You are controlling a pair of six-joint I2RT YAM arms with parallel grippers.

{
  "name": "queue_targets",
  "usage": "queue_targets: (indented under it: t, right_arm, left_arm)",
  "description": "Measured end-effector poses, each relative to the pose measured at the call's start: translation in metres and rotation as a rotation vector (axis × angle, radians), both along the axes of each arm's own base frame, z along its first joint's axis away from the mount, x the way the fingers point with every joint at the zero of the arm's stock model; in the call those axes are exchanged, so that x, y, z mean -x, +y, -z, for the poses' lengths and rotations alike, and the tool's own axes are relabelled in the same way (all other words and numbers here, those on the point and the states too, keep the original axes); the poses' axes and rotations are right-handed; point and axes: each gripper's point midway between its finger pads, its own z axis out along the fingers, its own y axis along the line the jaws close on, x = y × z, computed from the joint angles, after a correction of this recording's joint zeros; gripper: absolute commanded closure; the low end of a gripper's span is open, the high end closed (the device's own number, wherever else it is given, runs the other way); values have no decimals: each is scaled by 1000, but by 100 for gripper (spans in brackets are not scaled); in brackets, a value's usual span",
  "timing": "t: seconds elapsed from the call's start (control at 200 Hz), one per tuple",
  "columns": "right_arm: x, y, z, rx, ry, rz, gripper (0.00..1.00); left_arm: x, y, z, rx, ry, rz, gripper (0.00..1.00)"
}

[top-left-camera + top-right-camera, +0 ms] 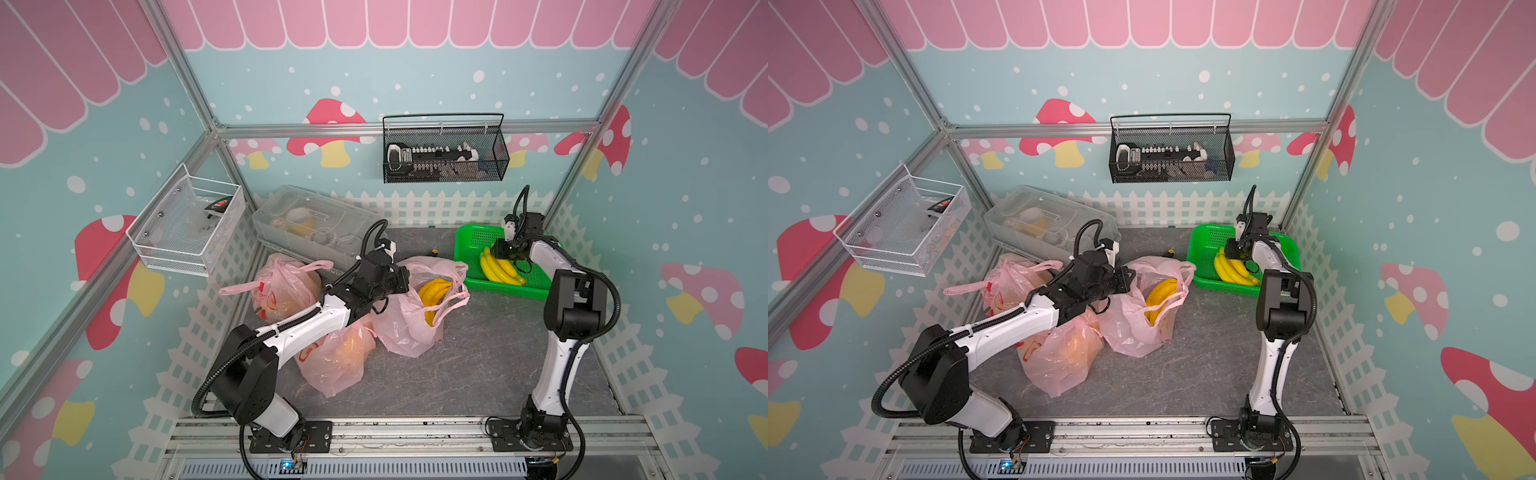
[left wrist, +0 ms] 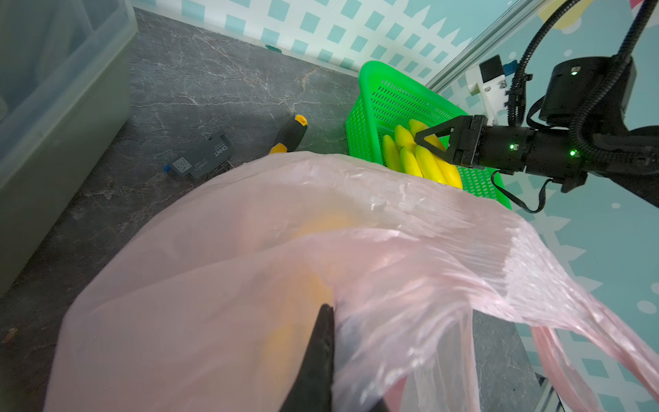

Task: Place the banana into a plastic bag & tie a knot
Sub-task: Pick up the banana from the basket, then place the banana into the plastic bag.

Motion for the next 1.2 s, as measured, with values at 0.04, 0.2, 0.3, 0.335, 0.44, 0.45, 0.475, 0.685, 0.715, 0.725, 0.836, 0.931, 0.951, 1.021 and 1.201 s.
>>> queue_targets:
  t: [0.04, 0.2, 0.3, 0.335, 0.44, 0.45, 0.475, 0.685, 0.715, 0.725, 0.836, 0.931, 0.951, 1.021, 1.201]
  right_arm:
    - [1, 1, -6, -5, -15, 10, 85]
    - [13, 2, -50, -41, -119, 70, 86]
    - [26, 4, -82, -82, -209, 101, 86]
    - [30, 5, -92, -99, -241, 110, 86]
    - [43, 10, -112, -154, -311, 129, 86]
    - [45, 11, -113, -160, -315, 129, 86]
    - [48, 12, -115, -175, -326, 131, 86]
    - [87, 32, -116, -267, -363, 129, 86]
    - [94, 37, -118, -276, -367, 123, 85]
    - [97, 40, -119, -279, -369, 120, 86]
    - [129, 64, -134, -298, -399, 67, 86]
    - [156, 86, -152, -309, -443, 10, 84]
    - [162, 89, -156, -310, -454, 1, 84]
    - [180, 95, -166, -309, -482, -17, 84]
    - [208, 100, -181, -299, -516, -51, 84]
  left_arm:
    - [0, -1, 0, -2, 3, 1, 100]
    - [5, -8, -3, -9, 4, 20, 100]
    - [6, -10, -6, -9, 1, 25, 100]
    - [6, -10, -7, -10, 1, 23, 100]
    - [3, -9, -12, -15, -5, 9, 100]
    - [3, -8, -12, -15, -6, 7, 100]
    - [2, -8, -14, -14, -9, 5, 100]
    - [0, -8, -21, -15, -15, -4, 100]
    - [0, -8, -21, -16, -14, -3, 100]
    - [0, -8, -21, -16, -14, -4, 100]
    - [1, -7, -20, -22, -7, -4, 100]
    - [0, -7, -20, -23, -4, -4, 100]
    - [0, -7, -20, -24, -3, -4, 100]
    - [0, -7, -20, -25, -1, -4, 100]
    - [-1, -8, -21, -25, -1, -4, 100]
